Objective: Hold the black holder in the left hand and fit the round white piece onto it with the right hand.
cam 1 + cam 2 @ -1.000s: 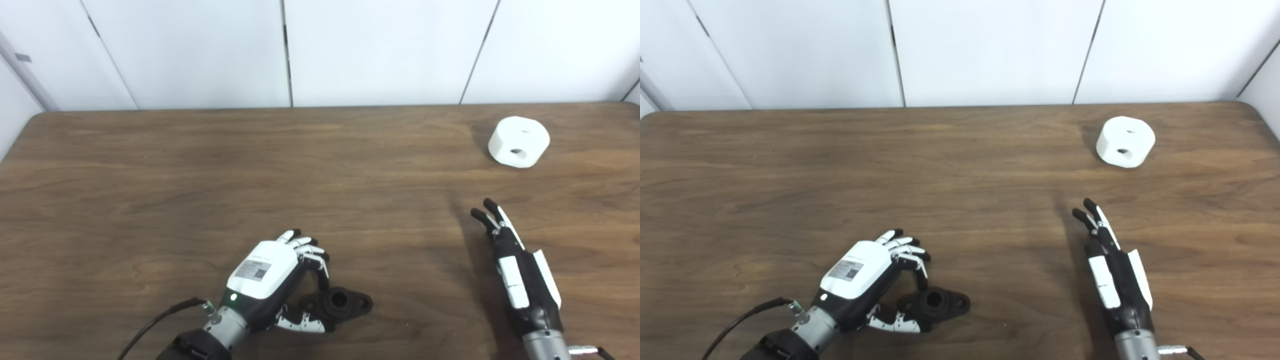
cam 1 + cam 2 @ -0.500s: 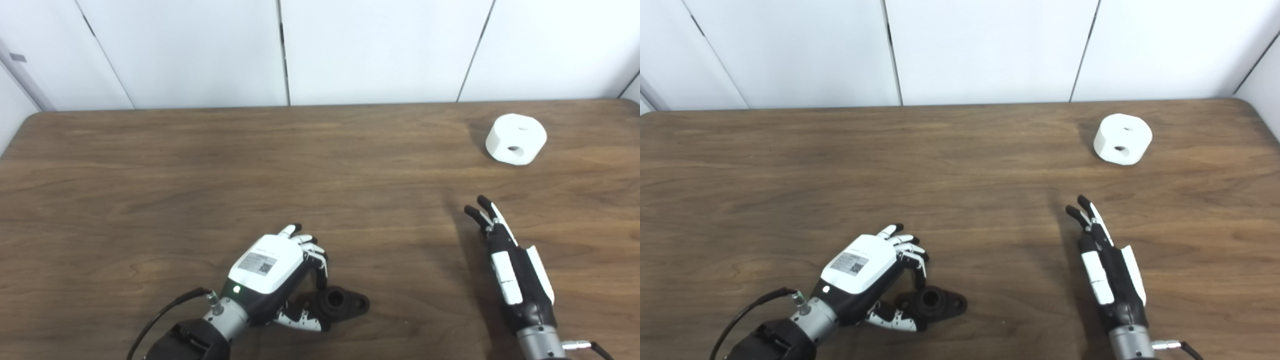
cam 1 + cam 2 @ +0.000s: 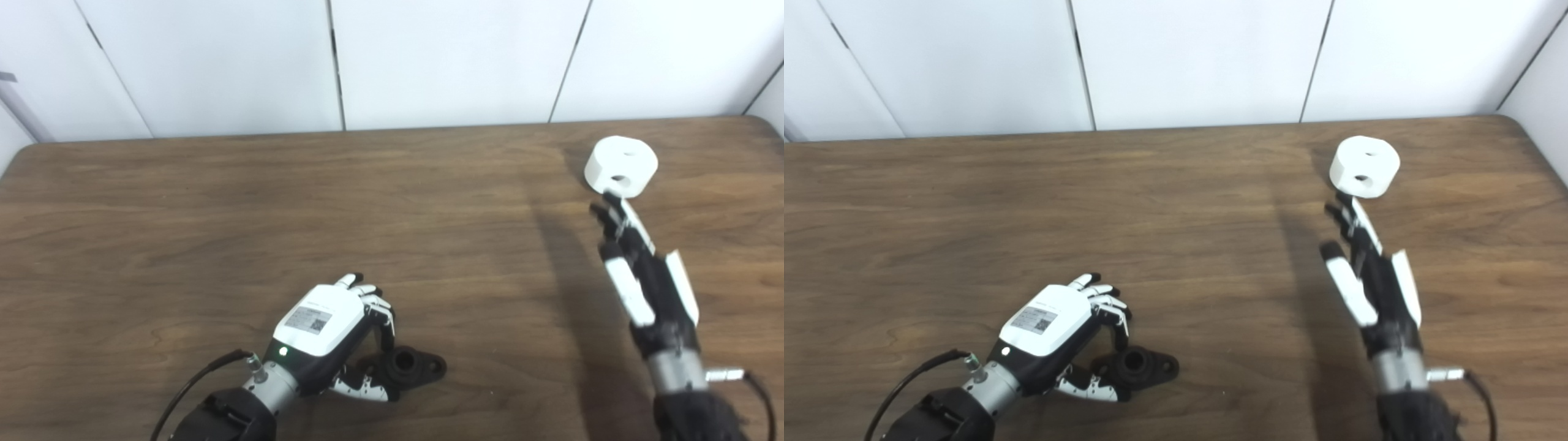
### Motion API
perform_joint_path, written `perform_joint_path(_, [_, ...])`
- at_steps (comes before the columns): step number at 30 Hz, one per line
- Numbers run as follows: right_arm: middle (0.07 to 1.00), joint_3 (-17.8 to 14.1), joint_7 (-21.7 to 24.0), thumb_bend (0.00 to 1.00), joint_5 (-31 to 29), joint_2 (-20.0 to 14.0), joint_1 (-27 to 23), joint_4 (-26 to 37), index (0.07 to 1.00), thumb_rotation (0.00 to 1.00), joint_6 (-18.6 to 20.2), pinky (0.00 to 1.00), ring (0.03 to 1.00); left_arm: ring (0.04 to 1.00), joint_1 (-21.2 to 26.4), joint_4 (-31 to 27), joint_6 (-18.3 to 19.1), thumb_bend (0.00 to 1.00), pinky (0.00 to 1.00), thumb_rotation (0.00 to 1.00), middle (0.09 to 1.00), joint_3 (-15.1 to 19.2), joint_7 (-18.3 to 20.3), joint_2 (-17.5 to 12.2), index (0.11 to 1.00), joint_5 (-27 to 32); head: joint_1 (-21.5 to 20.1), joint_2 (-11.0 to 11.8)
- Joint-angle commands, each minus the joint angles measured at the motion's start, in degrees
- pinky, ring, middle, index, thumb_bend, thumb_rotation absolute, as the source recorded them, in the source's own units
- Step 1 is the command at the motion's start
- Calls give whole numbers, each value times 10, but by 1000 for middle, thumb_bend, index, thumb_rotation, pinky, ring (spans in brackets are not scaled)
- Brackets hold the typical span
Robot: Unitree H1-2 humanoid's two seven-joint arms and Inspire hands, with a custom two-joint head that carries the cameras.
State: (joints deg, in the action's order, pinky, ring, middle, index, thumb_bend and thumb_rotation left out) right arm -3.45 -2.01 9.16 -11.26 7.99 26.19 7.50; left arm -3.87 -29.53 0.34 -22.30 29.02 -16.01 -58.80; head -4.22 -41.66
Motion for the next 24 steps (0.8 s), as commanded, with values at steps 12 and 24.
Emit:
perform_joint_path(12, [911, -43, 14, 764, 104, -89, -107, -14, 917, 486, 35, 946, 931, 881, 13, 35, -23, 523, 990, 57, 777, -2, -23, 0, 486, -11, -50, 21])
perform_joint_path(24, [959, -40, 48, 863, 189, -178, -223, -103, 939, 361, 96, 927, 987, 883, 15, 35, -21, 523, 993, 59, 779, -1, -16, -4, 487, -8, -70, 26])
